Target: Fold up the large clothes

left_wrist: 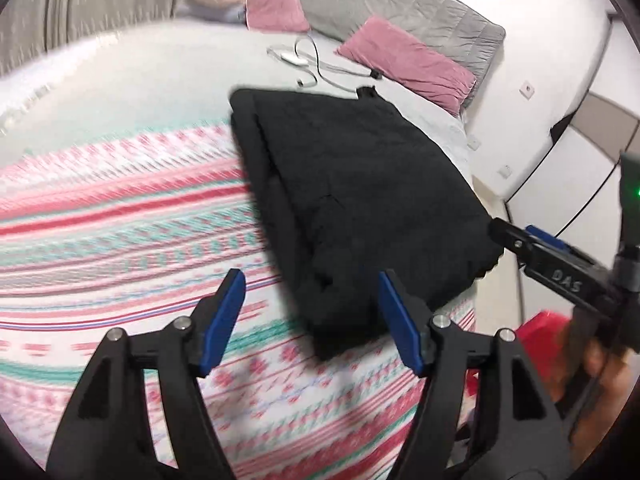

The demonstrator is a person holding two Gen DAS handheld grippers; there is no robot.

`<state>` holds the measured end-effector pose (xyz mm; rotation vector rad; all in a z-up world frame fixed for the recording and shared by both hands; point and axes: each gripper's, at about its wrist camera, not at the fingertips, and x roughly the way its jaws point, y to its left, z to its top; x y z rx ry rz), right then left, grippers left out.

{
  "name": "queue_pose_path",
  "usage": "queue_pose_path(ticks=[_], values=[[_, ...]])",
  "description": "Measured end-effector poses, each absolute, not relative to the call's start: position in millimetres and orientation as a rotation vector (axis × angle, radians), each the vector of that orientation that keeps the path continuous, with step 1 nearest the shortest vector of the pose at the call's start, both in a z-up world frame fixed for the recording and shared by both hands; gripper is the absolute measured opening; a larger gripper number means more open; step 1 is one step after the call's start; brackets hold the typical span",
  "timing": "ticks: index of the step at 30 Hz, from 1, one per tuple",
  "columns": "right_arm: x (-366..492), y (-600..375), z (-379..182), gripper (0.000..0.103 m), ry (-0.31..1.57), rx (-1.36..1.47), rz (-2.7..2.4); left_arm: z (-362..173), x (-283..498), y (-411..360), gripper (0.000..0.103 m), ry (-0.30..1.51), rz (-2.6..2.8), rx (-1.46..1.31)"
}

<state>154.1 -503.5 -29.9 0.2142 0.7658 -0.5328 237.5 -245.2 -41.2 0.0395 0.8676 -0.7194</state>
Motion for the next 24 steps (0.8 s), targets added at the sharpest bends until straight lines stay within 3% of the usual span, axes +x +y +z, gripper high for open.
queue_pose_path(ticks=[3, 7, 13, 18, 22, 24], values=[[123, -472, -21, 0.081, 0.737, 0.231, -0.546, -31, 212, -225, 0.070, 0.838, -0.697, 0.093], [77, -436, -20, 0.086, 0.705, 0.253, -0.589, -20, 178, -193, 0.079, 0.814, -0.709, 0.123], [24, -384, 1, 0.088, 0.677, 0.246, -0.616, 0, 134, -148, 0.083, 0.783, -0.705, 0.165], [-9, -347, 32, 0.098, 0.629, 0.272, -0.625, 29, 106, -109, 0.084, 0.763, -0.692, 0.162], [-32, -312, 52, 0.102, 0.596, 0.280, -0.601, 53, 82, -83, 0.099, 0.706, -0.695, 0.174], [-42, -299, 59, 0.103, 0.574, 0.292, -0.603, 61, 73, -75, 0.101, 0.686, -0.700, 0.186]])
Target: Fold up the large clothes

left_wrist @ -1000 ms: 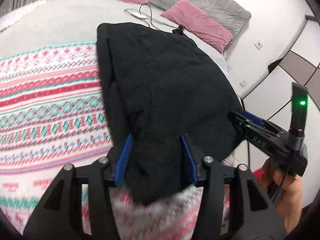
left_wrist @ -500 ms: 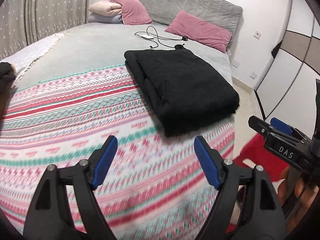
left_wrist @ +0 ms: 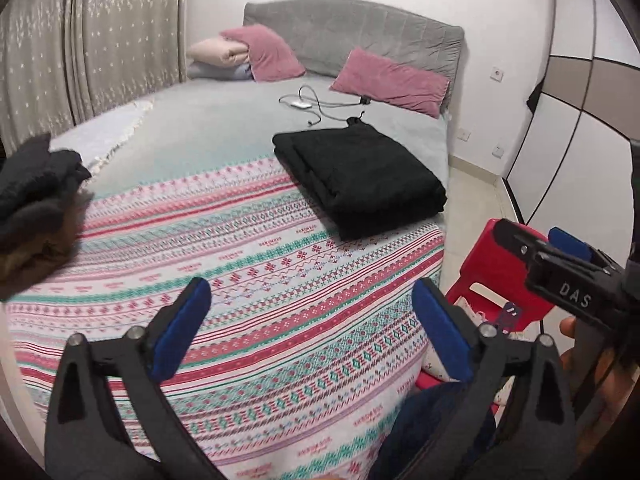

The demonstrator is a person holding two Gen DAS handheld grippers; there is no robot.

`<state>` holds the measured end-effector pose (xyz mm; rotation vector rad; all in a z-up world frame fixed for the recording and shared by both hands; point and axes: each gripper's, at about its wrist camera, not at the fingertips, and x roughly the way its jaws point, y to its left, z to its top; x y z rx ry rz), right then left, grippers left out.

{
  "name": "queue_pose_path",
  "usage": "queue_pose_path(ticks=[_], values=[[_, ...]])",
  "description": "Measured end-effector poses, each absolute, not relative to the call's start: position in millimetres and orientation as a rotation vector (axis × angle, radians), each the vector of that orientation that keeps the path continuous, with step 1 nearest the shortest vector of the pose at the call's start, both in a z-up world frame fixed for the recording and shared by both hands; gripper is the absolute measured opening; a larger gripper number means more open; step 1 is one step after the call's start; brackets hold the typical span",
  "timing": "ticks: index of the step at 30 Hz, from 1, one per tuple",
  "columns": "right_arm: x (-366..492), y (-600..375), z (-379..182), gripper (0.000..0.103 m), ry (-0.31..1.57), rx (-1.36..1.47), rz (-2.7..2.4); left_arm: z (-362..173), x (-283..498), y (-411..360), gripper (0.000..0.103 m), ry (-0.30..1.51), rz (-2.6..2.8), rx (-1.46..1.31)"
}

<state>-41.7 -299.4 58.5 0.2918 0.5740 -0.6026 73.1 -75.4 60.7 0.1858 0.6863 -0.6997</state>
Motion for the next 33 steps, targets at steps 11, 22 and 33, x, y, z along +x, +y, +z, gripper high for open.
queue_pose_path(ticks=[11, 22, 33], values=[[-56, -258, 88, 0.103, 0.580, 0.357, -0.670, 79, 71, -47, 0.102, 0.682, -0.779, 0.144], [-43, -240, 77, 0.103, 0.506, 0.280, -0.645, 61, 109, -37, 0.102, 0.647, -0.608, 0.119], [-37, -255, 48, 0.103, 0.534, 0.256, -0.690, 38, 112, -59, 0.102, 0.687, -0.654, 0.131]])
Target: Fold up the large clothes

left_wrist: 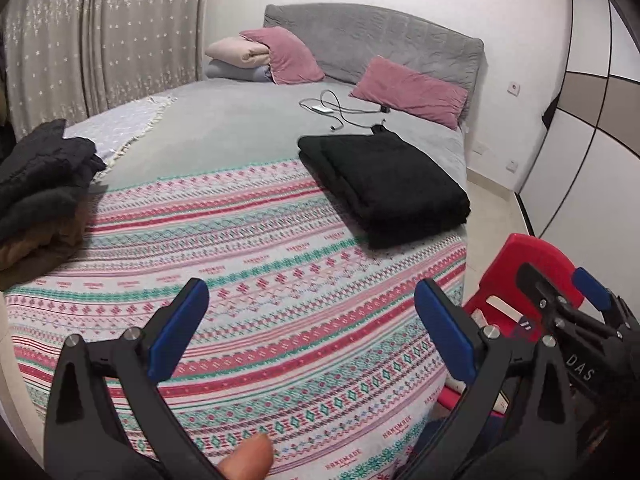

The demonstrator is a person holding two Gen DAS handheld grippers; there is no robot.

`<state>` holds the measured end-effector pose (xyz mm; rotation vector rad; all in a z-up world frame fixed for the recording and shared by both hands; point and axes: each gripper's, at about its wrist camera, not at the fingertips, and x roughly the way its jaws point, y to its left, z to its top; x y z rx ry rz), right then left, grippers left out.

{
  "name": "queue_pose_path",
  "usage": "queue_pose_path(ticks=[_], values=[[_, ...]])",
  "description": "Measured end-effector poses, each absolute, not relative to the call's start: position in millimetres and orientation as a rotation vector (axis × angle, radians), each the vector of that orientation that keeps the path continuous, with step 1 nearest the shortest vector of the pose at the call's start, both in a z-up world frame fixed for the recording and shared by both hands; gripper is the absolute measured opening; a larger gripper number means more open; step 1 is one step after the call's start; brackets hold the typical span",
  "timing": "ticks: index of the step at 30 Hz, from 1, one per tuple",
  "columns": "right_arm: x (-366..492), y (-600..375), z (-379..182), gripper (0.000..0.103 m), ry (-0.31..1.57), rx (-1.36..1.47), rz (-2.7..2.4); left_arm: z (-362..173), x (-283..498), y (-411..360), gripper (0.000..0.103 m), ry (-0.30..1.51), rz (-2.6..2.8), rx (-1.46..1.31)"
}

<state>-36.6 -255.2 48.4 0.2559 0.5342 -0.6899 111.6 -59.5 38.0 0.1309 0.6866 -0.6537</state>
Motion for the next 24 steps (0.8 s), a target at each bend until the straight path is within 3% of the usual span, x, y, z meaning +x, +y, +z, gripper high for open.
queue_pose_path(ticks=[24], values=[[-31, -265, 23, 0.103, 0.567, 0.232, -0.723, 21, 104, -85, 0.102, 0.680, -0.679, 0.175]])
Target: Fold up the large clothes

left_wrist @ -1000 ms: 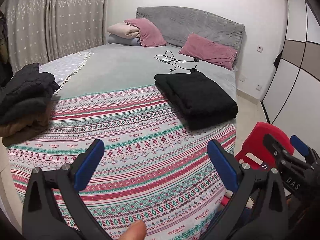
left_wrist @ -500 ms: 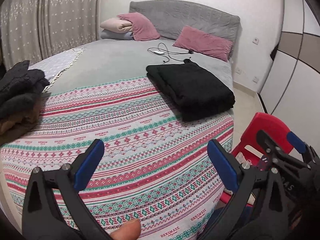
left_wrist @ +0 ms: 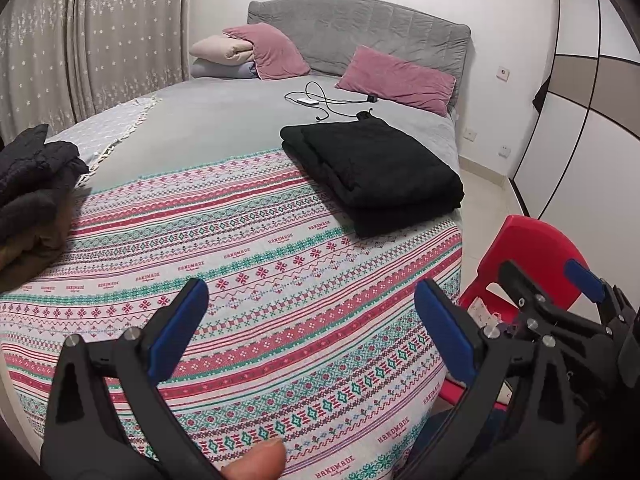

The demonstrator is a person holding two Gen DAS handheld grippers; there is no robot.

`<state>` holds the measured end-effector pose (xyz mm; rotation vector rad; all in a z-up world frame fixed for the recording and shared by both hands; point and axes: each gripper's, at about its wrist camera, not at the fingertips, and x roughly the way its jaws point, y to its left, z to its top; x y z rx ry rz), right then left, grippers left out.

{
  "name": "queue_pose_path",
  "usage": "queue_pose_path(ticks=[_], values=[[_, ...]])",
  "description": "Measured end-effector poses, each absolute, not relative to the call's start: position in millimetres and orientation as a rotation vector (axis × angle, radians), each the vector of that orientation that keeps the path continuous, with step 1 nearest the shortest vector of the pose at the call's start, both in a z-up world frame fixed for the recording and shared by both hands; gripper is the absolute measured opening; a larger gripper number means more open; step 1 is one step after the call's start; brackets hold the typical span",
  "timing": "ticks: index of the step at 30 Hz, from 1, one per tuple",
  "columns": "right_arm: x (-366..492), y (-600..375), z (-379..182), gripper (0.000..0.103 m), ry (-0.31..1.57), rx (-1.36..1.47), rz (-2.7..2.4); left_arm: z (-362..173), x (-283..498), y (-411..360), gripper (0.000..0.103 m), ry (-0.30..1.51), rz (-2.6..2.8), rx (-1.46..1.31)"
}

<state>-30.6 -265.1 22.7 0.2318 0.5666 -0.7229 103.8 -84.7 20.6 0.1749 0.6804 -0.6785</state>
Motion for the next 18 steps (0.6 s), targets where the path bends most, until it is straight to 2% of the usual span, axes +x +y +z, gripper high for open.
queue_pose_path(ticks=[18], values=[[-29.0, -266.3, 20.7, 0.103, 0.572, 0.225, -0.734, 16.0, 105.6, -86.7, 0.102, 0.692, -0.678, 0.174]])
